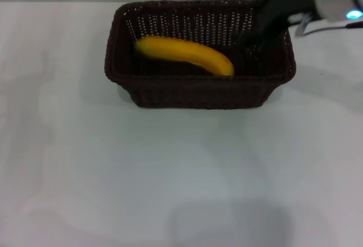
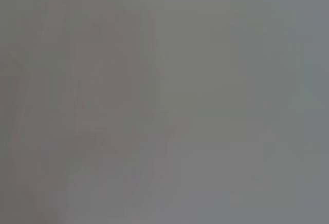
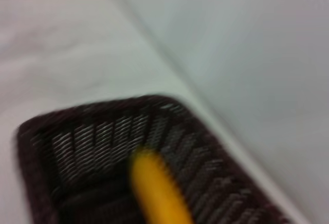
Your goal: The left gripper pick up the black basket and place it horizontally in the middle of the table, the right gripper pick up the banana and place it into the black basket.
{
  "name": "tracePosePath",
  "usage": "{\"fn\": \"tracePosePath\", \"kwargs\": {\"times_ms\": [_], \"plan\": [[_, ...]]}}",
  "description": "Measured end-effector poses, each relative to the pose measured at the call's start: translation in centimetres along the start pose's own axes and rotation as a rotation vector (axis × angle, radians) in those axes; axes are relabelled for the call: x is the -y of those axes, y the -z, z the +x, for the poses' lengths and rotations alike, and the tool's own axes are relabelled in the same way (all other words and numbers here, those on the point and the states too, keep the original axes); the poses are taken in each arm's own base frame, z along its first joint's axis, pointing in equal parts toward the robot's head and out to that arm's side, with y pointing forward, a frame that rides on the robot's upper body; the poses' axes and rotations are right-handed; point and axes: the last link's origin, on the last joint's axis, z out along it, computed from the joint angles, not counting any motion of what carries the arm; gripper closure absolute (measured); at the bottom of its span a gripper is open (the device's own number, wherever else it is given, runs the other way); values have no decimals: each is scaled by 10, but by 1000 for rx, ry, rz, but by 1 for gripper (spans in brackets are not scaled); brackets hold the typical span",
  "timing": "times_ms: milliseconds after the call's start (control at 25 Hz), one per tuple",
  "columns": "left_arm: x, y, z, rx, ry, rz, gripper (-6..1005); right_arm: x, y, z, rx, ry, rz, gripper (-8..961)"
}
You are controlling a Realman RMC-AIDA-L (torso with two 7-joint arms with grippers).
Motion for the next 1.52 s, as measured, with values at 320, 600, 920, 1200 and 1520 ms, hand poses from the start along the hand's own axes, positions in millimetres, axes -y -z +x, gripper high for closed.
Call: {"fn": "tracePosePath", "kwargs": {"times_ms": [320, 600, 920, 1200, 1520], "plan": [[-2, 10, -7, -31, -41, 14, 190, 51, 35, 62, 508, -423, 100, 153], [-4, 12, -13, -11, -43, 8, 184, 62, 68, 147, 899, -584, 292, 147], [-9, 21, -21, -3, -27, -14, 159, 35, 55, 226, 737, -436, 760, 141], [-16, 31, -27, -19, -120, -44, 136, 23, 47, 250, 602, -446, 808, 135], [-18, 45, -35, -30, -119, -36, 110, 17, 47, 257, 590, -470, 820, 84]]}}
